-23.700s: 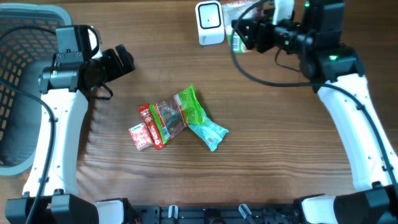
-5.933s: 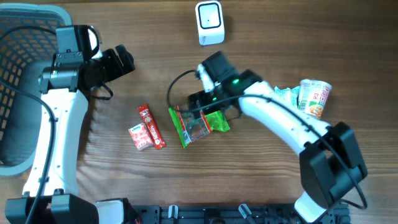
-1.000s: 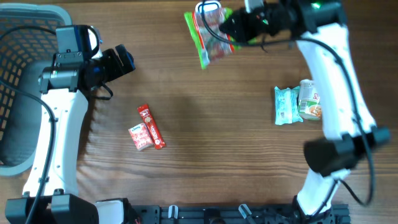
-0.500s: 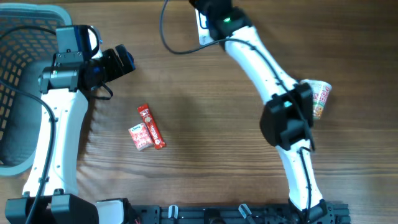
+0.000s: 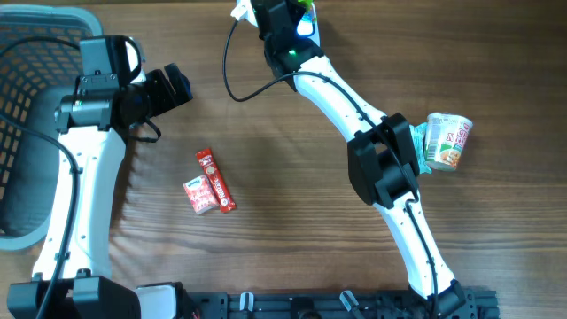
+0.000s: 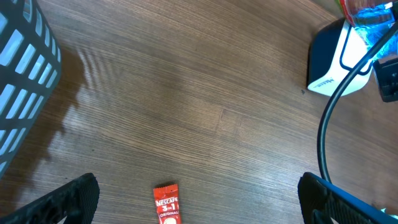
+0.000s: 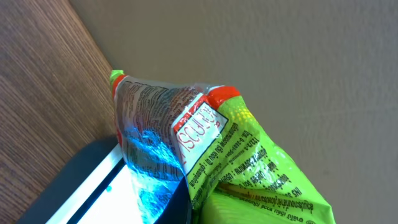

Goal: Scan the item barcode
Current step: 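Carry the bag right and set it down beside the noodle cup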

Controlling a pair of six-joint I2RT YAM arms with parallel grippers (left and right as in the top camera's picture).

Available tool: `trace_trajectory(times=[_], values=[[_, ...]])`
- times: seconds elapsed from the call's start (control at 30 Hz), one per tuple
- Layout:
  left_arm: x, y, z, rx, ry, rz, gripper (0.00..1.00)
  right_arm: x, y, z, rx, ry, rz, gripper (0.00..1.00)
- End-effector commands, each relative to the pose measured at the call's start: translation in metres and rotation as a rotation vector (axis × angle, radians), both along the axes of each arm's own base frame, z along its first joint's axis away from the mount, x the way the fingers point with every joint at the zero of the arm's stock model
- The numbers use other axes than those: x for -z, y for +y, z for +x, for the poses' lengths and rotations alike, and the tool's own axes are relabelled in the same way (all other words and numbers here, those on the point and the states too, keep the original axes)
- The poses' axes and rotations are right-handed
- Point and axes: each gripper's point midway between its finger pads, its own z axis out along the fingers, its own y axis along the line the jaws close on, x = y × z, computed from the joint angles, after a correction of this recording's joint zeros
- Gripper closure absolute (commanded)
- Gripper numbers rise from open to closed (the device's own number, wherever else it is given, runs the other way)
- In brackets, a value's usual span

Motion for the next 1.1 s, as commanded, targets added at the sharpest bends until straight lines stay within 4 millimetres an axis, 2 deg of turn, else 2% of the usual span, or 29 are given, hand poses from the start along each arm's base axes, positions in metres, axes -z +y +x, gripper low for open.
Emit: trace_trajectory(times=[0.0, 0.1, 0.2, 0.23, 0.3, 0.33, 0.4, 0.5, 0.53, 0.63, 0.77, 0.83, 0.87, 0.9, 0.97, 1.07], values=[[-0.005, 0.003, 0.001, 0.002, -0.016, 0.01, 0.0, -0.024, -0.01, 0.004, 0.071, -0.051, 0.099, 0.96], [-0.005, 0.003, 0.001, 0.002, -0.016, 0.01, 0.0, -0.056, -0.013, 0.0, 0.093, -0.089, 0.183, 0.96], [-0.005, 0.003, 0.001, 0.002, -0.016, 0.01, 0.0, -0.104, -0.024, -0.016, 0.122, -0.1, 0.259, 0.96], [-0.005, 0.003, 0.001, 0.002, -0.016, 0.01, 0.0, -0.123, -0.033, -0.028, 0.15, -0.084, 0.318, 0.96], [-0.005, 0.003, 0.001, 0.002, -0.016, 0.01, 0.0, -0.148, -0.052, -0.054, 0.214, -0.026, 0.445, 0.96], [-0.005, 0.003, 0.001, 0.002, -0.017, 0.01, 0.0, -0.153, -0.06, -0.068, 0.224, 0.037, 0.509, 0.96], [-0.005, 0.003, 0.001, 0.002, -0.016, 0.01, 0.0, -0.15, -0.071, -0.1, 0.218, 0.211, 0.59, 0.96], [-0.005, 0.003, 0.001, 0.002, -0.017, 0.01, 0.0, -0.124, -0.085, -0.137, 0.243, 0.46, 0.652, 0.96], [-0.005, 0.003, 0.001, 0.002, -0.016, 0.01, 0.0, -0.101, -0.096, -0.162, 0.285, 0.631, 0.666, 0.96], [-0.005, 0.003, 0.001, 0.002, -0.016, 0.01, 0.0, -0.061, -0.114, -0.198, 0.357, 0.887, 0.666, 0.96], [-0.005, 0.003, 0.001, 0.002, -0.016, 0.01, 0.0, 0.015, -0.156, -0.243, 0.558, 1.139, 0.572, 0.96], [-0.005, 0.003, 0.001, 0.002, -0.016, 0.01, 0.0, 0.041, -0.167, -0.256, 0.611, 1.189, 0.538, 0.96], [-0.005, 0.003, 0.001, 0.002, -0.016, 0.01, 0.0, 0.059, -0.18, -0.26, 0.679, 1.179, 0.507, 0.96], [-0.005, 0.003, 0.001, 0.002, -0.016, 0.01, 0.0, 0.073, -0.202, -0.259, 0.791, 1.113, 0.459, 0.96], [-0.005, 0.003, 0.001, 0.002, -0.017, 0.01, 0.0, 0.088, -0.236, -0.255, 0.963, 0.967, 0.4, 0.96], [-0.005, 0.003, 0.001, 0.002, -0.016, 0.01, 0.0, 0.105, -0.243, -0.256, 0.974, 0.96, 0.401, 0.95]])
